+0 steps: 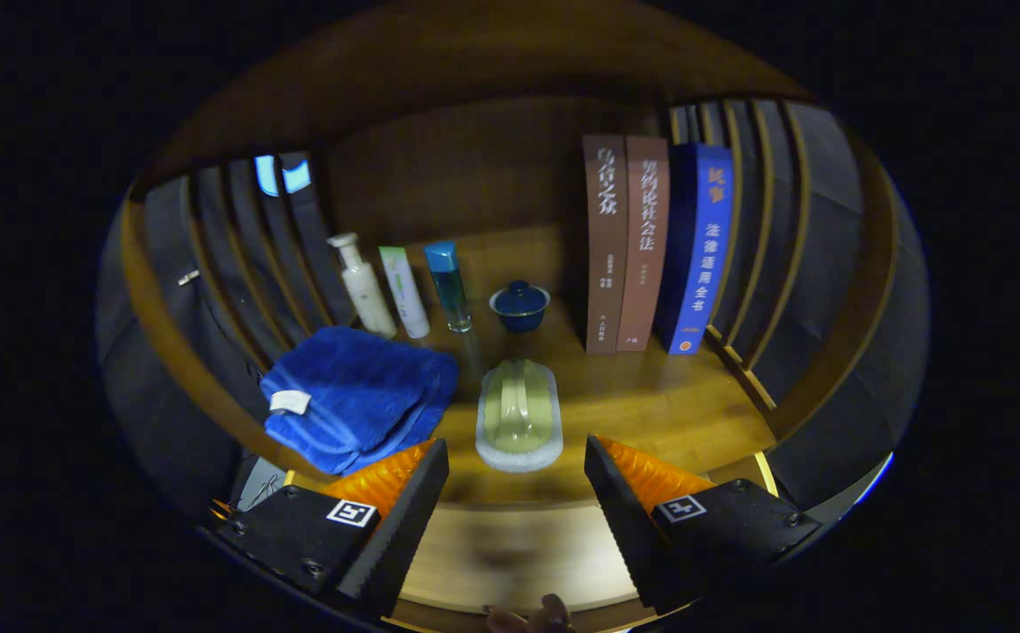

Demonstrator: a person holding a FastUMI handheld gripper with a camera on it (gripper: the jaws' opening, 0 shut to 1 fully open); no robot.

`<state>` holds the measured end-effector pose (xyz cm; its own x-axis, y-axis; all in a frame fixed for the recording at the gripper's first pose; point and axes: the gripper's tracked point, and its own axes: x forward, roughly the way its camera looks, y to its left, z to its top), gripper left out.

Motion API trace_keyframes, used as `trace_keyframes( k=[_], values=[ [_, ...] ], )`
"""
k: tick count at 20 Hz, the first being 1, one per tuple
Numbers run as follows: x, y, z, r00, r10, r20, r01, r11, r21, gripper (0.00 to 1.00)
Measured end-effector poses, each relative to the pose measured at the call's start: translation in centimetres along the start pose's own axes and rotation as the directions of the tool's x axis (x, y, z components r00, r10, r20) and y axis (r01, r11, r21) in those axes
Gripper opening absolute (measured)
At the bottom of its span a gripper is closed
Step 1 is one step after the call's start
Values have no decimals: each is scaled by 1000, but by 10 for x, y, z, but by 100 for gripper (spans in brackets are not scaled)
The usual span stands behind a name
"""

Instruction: Pull open the drawer, take out the items inside it, and place them on the countertop above the cabinet.

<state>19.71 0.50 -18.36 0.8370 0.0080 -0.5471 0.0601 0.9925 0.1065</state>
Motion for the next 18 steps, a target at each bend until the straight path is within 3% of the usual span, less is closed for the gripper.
trace_keyframes(
  k=[4,7,11,14,18],
  values=[
    [-81,14,-4,970,58,235,-53,998,-27,99],
    [-124,15,-33,939,66,338,-57,998,-37,99],
    [-133,7,-110,949,44,312,-56,998,30,99],
    [-136,-6,-169,964,-5,265,-3,1000,30,99],
    [-129,-5,-201,969,-8,246,9,1000,-1,99]
  ],
)
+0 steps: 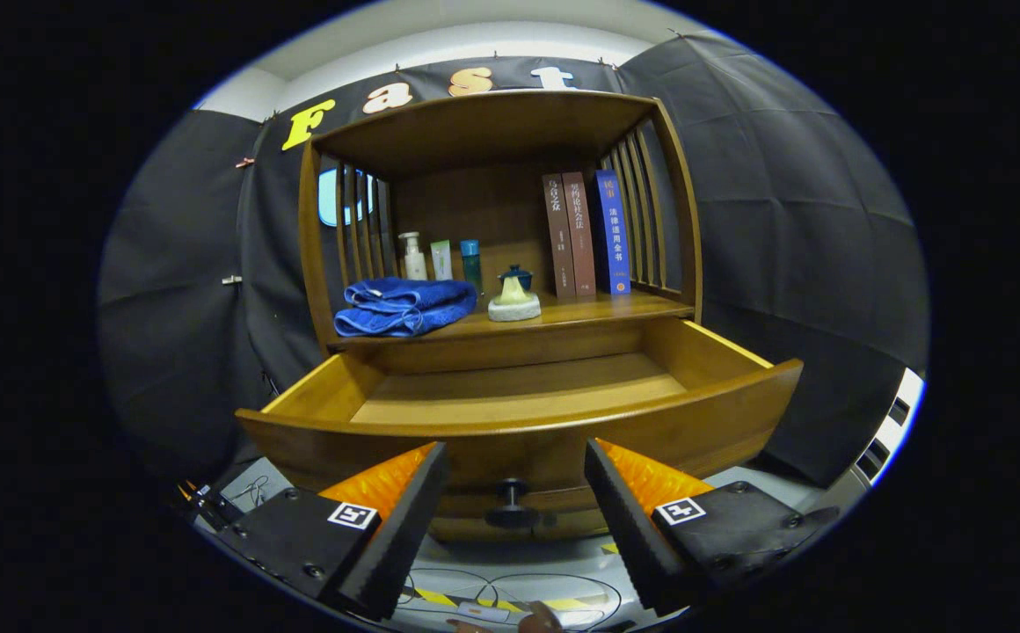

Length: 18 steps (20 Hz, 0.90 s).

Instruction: Pull open the drawer, take out the items inside it, and place them on the countertop above the cabinet.

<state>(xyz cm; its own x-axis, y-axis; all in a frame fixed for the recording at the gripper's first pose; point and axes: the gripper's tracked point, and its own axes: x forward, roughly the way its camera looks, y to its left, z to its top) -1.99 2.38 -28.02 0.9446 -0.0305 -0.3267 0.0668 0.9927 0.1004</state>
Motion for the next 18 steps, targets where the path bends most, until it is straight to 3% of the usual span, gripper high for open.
trace_keyframes(
  k=[5,18],
  values=[
    [17,-1,-27,998,9,-55,-8,1000,4,99],
    [44,-3,-18,999,1,-48,0,1000,18,99]
  ],
)
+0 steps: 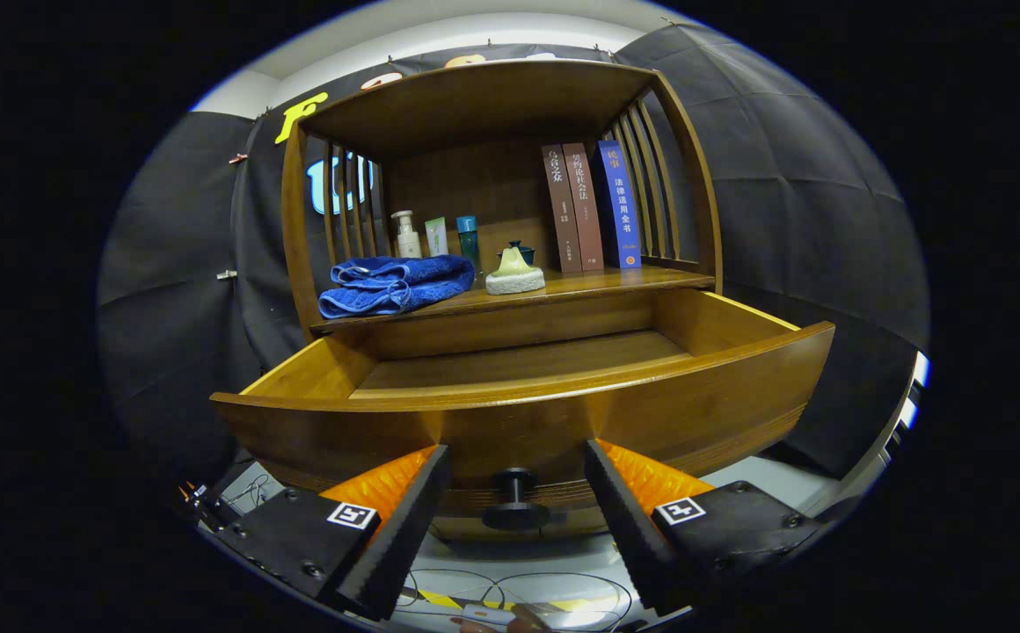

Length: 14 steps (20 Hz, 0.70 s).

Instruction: Pull open the drawer, take out the items inside it, and place them on the countertop above the cabinet.

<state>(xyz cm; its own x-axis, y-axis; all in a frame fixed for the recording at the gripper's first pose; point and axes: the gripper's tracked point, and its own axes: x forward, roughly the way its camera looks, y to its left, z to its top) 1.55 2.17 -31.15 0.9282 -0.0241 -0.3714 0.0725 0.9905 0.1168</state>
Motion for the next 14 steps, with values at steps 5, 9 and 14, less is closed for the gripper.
trace_keyframes(
  k=[5,9,14],
  values=[
    [40,2,16,1000,-2,19,2,1000,0,99],
    [76,3,26,1000,-4,30,3,1000,5,99],
    [116,2,34,999,0,33,0,1000,8,99]
  ],
)
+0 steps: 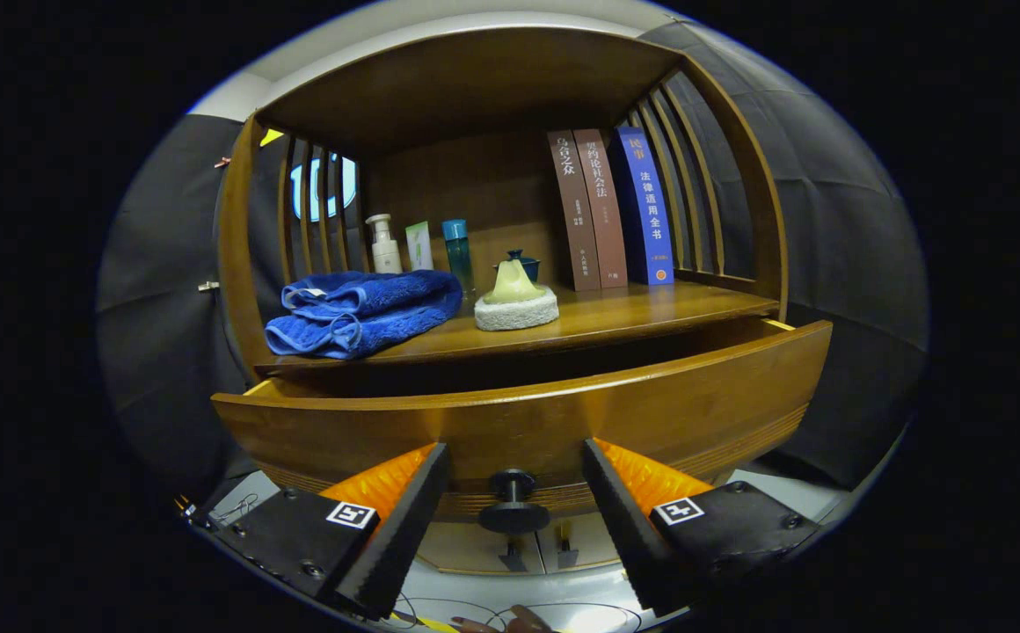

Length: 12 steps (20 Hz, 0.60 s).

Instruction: Pull open the drawer, take out the items inside it, and place them on the countertop above the cabinet.

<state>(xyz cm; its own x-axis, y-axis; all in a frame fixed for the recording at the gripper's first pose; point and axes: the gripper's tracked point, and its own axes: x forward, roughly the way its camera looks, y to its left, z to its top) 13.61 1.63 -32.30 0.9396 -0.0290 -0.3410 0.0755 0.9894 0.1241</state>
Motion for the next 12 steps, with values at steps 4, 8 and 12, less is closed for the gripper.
trace_keyframes(
  k=[4,8,12],
  values=[
    [23,-3,2,1000,2,9,-2,1000,8,99],
    [36,-5,1,1000,2,-5,-2,1000,2,99],
    [43,-8,0,1000,-2,-17,2,1000,3,99]
  ],
)
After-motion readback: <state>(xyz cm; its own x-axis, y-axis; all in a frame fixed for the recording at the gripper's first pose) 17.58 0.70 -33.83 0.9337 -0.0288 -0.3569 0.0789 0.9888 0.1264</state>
